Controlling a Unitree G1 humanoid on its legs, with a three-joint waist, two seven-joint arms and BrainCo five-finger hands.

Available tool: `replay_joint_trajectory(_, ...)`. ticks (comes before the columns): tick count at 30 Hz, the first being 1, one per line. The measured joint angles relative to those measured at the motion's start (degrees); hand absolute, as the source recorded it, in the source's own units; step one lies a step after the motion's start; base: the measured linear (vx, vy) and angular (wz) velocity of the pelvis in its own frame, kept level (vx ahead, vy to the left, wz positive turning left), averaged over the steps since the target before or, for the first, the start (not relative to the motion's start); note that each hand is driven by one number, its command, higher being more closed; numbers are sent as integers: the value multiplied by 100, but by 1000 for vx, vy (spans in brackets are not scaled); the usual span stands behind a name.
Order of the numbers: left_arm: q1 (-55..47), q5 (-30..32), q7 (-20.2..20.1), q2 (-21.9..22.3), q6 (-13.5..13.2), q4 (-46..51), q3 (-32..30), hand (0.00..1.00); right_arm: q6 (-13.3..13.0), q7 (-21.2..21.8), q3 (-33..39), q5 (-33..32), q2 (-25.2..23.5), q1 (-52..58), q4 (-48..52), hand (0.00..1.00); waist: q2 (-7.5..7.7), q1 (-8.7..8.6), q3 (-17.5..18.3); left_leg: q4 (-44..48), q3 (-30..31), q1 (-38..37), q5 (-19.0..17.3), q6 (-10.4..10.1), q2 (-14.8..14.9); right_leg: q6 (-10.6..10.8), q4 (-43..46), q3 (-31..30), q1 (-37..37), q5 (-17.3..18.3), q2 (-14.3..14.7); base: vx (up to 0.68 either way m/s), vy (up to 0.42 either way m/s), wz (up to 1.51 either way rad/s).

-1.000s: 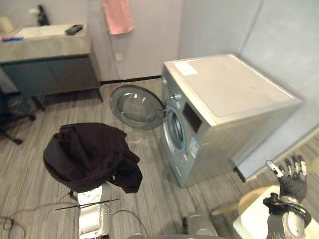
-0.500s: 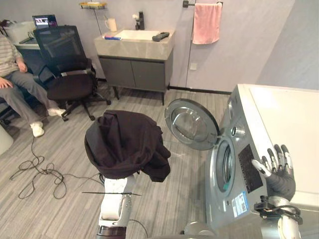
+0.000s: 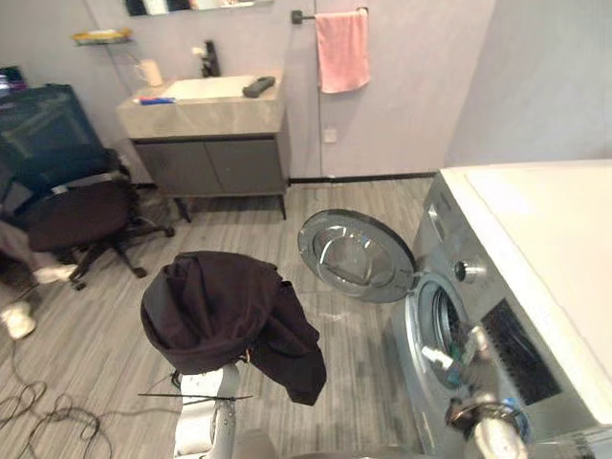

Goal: Pick up the laundry basket with both hands and put the clothes into the washing machine.

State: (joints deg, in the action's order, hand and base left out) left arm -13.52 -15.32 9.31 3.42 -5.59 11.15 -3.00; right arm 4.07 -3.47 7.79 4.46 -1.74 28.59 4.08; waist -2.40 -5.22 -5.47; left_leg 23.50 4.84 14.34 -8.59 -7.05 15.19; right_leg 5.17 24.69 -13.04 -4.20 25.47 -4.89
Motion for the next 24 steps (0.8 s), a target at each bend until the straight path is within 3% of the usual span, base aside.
replay_joint_trajectory(1,-75,3,4,40,5,3,-2,100,19,7,-4,235,-5,5,-151,0,5,34,43,187,-87,-29,189,-327,-55,105,24,-197,15,83,-88,375,579,-139)
replay_joint_trajectory(2,-155,5,19,31,8,5,-58,100,48,7,-10,514,-69,64,-298,0,44,50,42,499,-265,33,-44,-303,-134,140,-47,-348,10,99,-246,357,540,-94)
replay_joint_trajectory(3,-179,10,91,39,11,18,-105,100,83,9,-198,1048,-170,277,-358,0,239,-31,115,1175,-544,292,-479,-132,-251,363,-170,-481,57,-107,-537,350,529,-73)
replay_joint_trajectory(5,-184,4,106,-37,12,55,-120,100,84,9,-275,1602,-320,443,-544,0,389,32,89,1606,-1035,284,-878,-31,-227,510,99,-672,358,-375,-692,314,528,-99)
replay_joint_trajectory(6,-203,2,116,-92,20,56,-120,100,89,7,-276,1759,-372,435,-635,0,414,51,85,1635,-1224,209,-963,36,-215,480,342,-730,526,-502,-698,284,476,-147)
replay_joint_trajectory(8,-343,-53,117,-286,22,62,-116,100,93,1,-282,2167,-503,389,-1028,0,532,109,-61,1359,-2030,-488,-1089,228,-170,283,1701,-743,1312,-1183,-706,219,349,-155)
replay_joint_trajectory(9,-461,-55,118,-319,28,61,-116,100,101,-7,-255,2284,-500,359,-1367,0,501,90,-120,1134,-2492,-961,-1133,298,-148,123,2284,-447,1658,-1529,-724,134,273,-177)
replay_joint_trajectory(10,-554,-96,118,-353,24,59,-139,100,97,-32,-129,2314,-497,249,-1718,0,469,21,-141,780,-3066,-1446,-1154,305,-130,-401,2630,445,2015,-1878,-914,107,247,-151)
replay_joint_trajectory(12,-559,-199,117,-370,26,24,-143,100,103,-9,-44,2331,-407,92,-1965,0,424,-52,-147,523,-3417,-1737,-1186,261,-118,-661,2615,1236,2111,-2046,-1254,56,126,-126)
replay_joint_trajectory(13,-548,-286,101,-394,13,-15,-153,100,86,-4,85,2310,-298,-138,-2341,0,416,-40,-132,328,-3872,-1962,-1237,227,-31,-712,2607,2150,2245,-1767,-1501,88,88,-163)
replay_joint_trajectory(15,-478,-421,62,-437,-4,-250,-123,100,74,1,310,2268,-211,-488,-2890,0,413,-51,-131,207,-4232,-2053,-1300,143,5,-493,2462,3175,2395,-1426,-1550,101,28,-153)
replay_joint_trajectory(16,-316,-489,30,-474,22,-562,-75,100,65,-4,505,2189,-140,-742,-3294,0,417,-52,-126,103,-4509,-2068,-1274,94,-4,-482,2276,3838,2465,-1237,-1555,183,-28,-130)
replay_joint_trajectory(17,-73,-565,-57,-458,93,-997,4,100,105,-13,784,2082,21,-1125,-3944,0,392,-50,-123,0,-4804,-2069,-1234,30,-42,-722,1972,4877,2455,-979,-1625,284,-50,-145)
replay_joint_trajectory(18,139,-630,-142,-398,167,-1394,123,100,164,-17,945,2018,182,-1418,-4529,0,386,-28,-65,-132,-4983,-2123,-1169,-92,-97,-1145,1660,5772,2253,-726,-1660,274,-39,-127)
replay_joint_trajectory(19,240,-642,-179,-348,217,-1568,130,100,192,-20,987,1959,269,-1522,-4691,0,249,-18,-127,-250,-4938,-2193,-1153,-115,-98,-1196,1620,5873,2222,-745,-1608,308,-41,-98)
replay_joint_trajectory(20,328,-644,-212,-173,314,-1813,257,100,227,-40,1070,1833,408,-1554,-4777,0,-2,-85,-156,-490,-4736,-2320,-996,-195,-168,-1196,1550,5927,2129,-730,-1480,328,-56,-47)
replay_joint_trajectory(21,479,-640,-341,18,374,-2019,491,100,330,-66,1165,1693,512,-1475,-4819,0,-71,-176,-193,-432,-4540,-2512,-690,-35,-232,-1303,1993,5878,2021,-690,-1741,321,-75,-8)
replay_joint_trajectory(22,544,-624,-396,29,370,-2095,640,100,322,-98,1184,1565,507,-1406,-4812,0,56,-281,-297,-107,-4474,-2562,-563,-1,-256,-1240,2474,5961,2076,-632,-1943,322,-165,-49)
replay_joint_trajectory(23,503,-592,-498,-38,366,-2094,695,100,308,-172,1165,1349,446,-1412,-4718,0,-313,-140,-247,1145,-4501,-2529,-562,4,428,-1119,2090,6215,1947,-556,-1279,273,-322,-130)
replay_joint_trajectory(24,486,-587,-552,-123,311,-2085,660,100,302,-217,1070,1247,346,-1262,-4361,0,-366,30,-342,2950,-4325,-2106,-55,569,1316,-1594,818,6501,1493,-373,-383,290,-372,-190)
